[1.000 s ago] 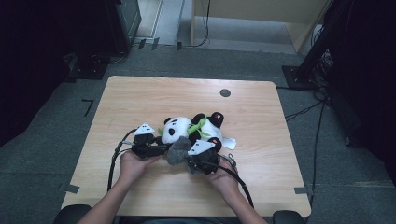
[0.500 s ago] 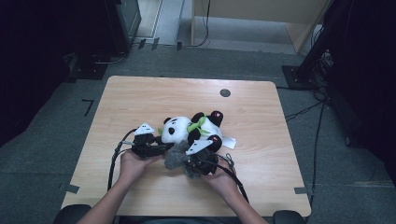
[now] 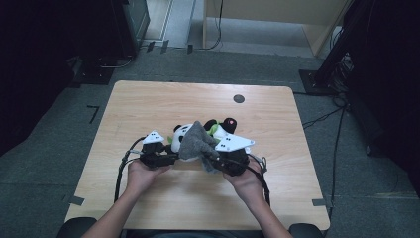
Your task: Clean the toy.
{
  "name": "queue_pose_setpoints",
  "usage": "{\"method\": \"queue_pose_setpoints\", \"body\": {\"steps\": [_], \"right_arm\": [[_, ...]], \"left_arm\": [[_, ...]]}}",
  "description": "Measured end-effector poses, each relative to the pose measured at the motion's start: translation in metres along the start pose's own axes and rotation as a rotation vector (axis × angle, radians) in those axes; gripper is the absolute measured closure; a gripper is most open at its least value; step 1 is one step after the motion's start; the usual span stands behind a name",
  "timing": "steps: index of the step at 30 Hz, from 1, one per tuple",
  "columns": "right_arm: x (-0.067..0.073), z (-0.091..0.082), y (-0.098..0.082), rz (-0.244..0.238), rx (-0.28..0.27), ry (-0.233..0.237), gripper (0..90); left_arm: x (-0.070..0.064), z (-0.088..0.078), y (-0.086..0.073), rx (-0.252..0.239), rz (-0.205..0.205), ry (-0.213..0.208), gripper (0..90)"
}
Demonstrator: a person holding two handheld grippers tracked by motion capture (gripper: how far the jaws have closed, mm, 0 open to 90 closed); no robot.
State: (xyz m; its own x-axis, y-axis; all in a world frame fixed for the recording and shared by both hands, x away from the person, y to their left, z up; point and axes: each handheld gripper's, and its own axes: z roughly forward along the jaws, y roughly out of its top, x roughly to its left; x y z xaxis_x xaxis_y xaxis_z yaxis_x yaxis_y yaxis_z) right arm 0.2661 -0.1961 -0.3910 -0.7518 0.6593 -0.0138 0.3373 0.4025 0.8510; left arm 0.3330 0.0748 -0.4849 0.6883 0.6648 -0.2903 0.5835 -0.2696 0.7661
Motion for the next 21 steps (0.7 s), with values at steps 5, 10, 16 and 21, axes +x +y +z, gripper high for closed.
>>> {"method": "queue_pose_setpoints", "body": {"steps": [5,10,16,21], "right_arm": [[-0.013,0.01,-0.01,0.015,0.064,-0.051,77.9],[-0.007,0.031,-0.019,-0.036,0.125,-0.063,78.1],[0.004,0.043,-0.033,-0.096,0.151,-0.066,78.3],[0.01,0.048,-0.039,-0.136,0.183,-0.059,78.4]], "left_arm": [[0.0,0.0,0.0,0.003,0.002,-0.003,47.5],[0.0,0.0,0.0,0.007,0.001,-0.003,47.7],[-0.001,0.001,0.0,0.017,0.004,-0.002,48.0],[-0.002,0.001,-0.001,0.024,0.01,0.005,48.1]]}}
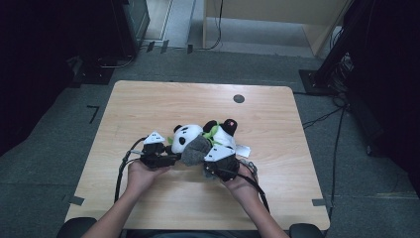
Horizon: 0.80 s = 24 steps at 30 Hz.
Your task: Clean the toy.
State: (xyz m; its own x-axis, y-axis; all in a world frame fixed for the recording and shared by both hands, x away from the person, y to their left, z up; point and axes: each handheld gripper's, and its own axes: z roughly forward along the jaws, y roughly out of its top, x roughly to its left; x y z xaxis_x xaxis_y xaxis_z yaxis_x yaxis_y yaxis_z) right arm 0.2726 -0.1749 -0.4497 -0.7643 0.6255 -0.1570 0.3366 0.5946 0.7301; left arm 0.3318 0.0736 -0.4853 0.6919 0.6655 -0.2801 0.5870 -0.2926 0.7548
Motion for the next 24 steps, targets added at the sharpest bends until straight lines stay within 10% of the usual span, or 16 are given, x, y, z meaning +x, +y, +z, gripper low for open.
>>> {"method": "queue_pose_setpoints", "body": {"steps": [10,24], "right_arm": [[0.017,0.031,-0.018,-0.068,0.177,0.016,78.6],[0.001,0.008,-0.013,-0.025,0.164,0.031,78.3]], "left_arm": [[-0.001,0.0,0.0,-0.001,0.009,0.007,48.6],[0.001,0.0,0.001,-0.01,-0.02,-0.005,48.7]]}}
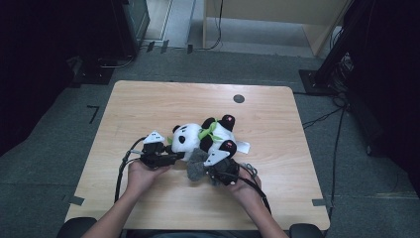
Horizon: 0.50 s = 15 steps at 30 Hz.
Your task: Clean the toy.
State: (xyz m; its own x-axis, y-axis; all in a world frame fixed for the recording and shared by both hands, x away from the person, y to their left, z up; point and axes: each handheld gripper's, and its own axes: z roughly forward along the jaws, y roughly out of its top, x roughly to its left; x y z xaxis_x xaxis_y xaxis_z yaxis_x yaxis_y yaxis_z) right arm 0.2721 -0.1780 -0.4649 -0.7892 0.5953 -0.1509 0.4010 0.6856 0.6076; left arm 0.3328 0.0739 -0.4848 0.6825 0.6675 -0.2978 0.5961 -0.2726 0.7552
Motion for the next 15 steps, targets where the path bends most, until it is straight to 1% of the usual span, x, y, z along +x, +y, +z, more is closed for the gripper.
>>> {"method": "queue_pose_setpoints", "body": {"steps": [4,7,12,15], "right_arm": [[-0.003,-0.009,0.003,0.026,-0.019,0.017,78.2],[-0.007,-0.02,0.006,0.008,-0.034,-0.01,78.2],[-0.02,-0.042,0.003,0.062,-0.099,-0.028,78.2],[-0.026,-0.05,0.001,0.074,-0.118,-0.04,78.3]], "left_arm": [[0.001,0.0,0.0,-0.001,-0.003,-0.001,48.8],[0.001,0.0,0.0,-0.002,-0.004,-0.002,48.9],[0.001,0.0,0.001,-0.005,-0.005,-0.003,48.9],[0.001,0.0,0.001,-0.005,-0.005,-0.004,48.9]]}}
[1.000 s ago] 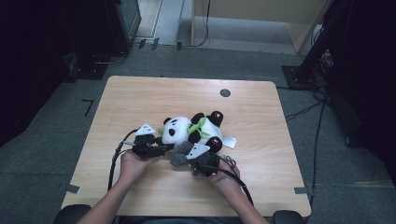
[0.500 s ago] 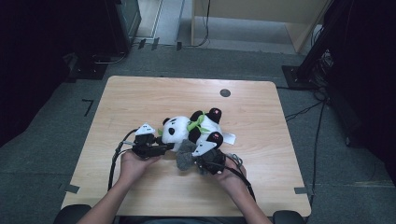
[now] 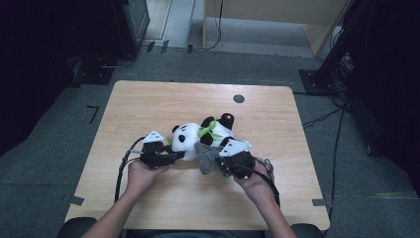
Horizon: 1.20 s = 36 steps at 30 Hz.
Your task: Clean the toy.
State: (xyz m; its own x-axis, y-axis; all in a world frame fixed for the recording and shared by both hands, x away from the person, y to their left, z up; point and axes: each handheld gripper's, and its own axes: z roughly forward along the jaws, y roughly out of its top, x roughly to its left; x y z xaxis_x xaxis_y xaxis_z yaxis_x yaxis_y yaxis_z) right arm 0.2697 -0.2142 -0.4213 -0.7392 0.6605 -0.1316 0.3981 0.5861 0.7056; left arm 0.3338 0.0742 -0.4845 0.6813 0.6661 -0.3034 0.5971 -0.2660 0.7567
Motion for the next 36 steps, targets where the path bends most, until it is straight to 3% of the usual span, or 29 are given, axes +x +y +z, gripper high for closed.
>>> {"method": "queue_pose_setpoints", "body": {"steps": [5,10,14,18,20,27,36], "right_arm": [[-0.009,-0.01,-0.001,0.017,-0.025,-0.01,78.3],[-0.022,-0.026,-0.003,0.069,-0.079,-0.029,78.3],[-0.034,-0.036,0.002,0.121,-0.136,-0.011,78.2],[-0.049,-0.046,0.014,0.155,-0.189,-0.036,78.2],[-0.059,-0.047,0.017,0.176,-0.187,-0.054,78.3],[-0.09,-0.039,0.012,0.244,-0.186,-0.052,78.1],[-0.114,-0.028,-0.006,0.318,-0.164,-0.092,77.8]], "left_arm": [[0.0,0.0,0.0,-0.002,-0.005,-0.001,48.9],[0.0,0.0,0.001,0.0,0.0,0.004,49.0],[-0.001,0.001,0.002,0.003,0.006,0.011,49.0],[-0.004,0.001,0.001,0.017,0.053,0.036,48.9],[-0.004,0.001,0.001,0.016,0.055,0.038,48.8],[-0.004,0.001,0.001,0.015,0.048,0.035,48.3],[-0.002,0.001,0.002,0.01,0.052,0.027,47.4]]}}
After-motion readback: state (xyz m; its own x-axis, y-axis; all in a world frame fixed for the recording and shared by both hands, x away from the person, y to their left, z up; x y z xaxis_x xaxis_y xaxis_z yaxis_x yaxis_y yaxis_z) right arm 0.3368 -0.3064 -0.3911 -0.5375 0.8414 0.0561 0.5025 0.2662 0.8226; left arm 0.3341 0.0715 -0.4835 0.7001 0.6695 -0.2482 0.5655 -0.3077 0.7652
